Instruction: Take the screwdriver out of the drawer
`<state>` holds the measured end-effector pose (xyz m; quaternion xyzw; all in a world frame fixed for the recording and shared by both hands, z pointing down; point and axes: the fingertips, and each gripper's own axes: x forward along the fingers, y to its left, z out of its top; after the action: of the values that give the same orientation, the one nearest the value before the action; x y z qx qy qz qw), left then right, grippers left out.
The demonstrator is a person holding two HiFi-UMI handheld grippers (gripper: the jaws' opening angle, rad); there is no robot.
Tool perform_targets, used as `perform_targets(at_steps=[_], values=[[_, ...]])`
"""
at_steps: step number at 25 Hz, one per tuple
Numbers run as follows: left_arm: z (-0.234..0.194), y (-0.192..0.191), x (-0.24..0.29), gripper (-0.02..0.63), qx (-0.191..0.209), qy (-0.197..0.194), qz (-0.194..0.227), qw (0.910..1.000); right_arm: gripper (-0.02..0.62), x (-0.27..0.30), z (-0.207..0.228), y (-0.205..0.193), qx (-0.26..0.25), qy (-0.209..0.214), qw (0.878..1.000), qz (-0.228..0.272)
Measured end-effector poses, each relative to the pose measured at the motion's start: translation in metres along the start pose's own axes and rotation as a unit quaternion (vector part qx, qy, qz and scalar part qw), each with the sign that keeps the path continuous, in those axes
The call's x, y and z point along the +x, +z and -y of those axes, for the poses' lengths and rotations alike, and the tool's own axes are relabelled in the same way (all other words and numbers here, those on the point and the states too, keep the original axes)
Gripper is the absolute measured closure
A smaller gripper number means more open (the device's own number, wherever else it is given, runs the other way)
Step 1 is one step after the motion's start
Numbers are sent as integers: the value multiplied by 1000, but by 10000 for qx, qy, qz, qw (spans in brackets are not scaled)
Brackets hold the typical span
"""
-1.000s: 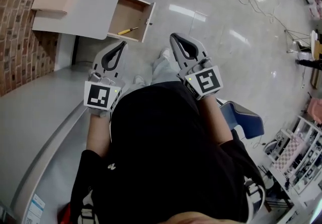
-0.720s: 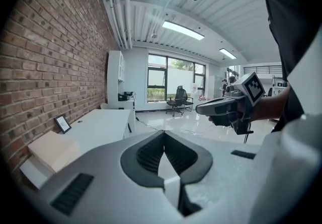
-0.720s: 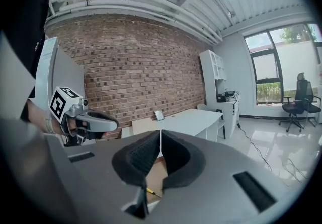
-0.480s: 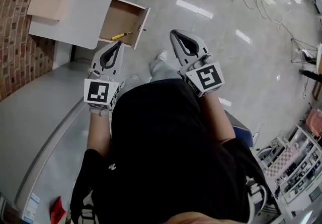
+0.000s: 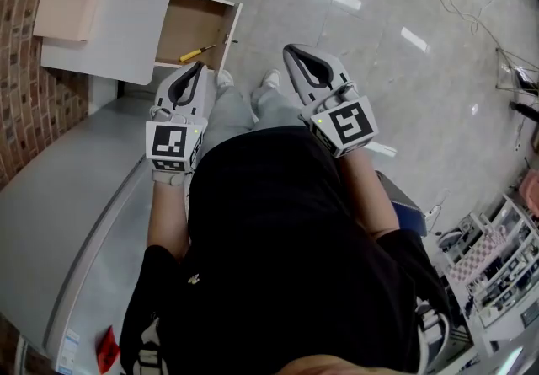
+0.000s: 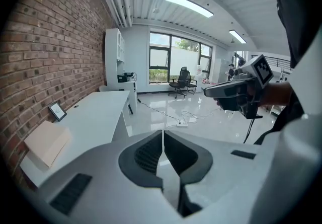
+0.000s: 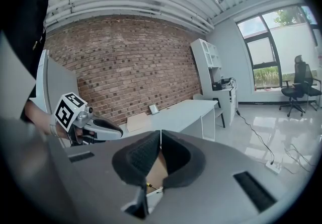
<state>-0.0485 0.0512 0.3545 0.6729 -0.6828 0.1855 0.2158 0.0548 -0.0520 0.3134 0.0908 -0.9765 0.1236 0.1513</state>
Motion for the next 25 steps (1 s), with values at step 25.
perform_targets(at_steps=[25], values=[[-69,-183,93,598,677,-819,-2163,9705,582,36,0,-48,427,-1192,9898,-657]])
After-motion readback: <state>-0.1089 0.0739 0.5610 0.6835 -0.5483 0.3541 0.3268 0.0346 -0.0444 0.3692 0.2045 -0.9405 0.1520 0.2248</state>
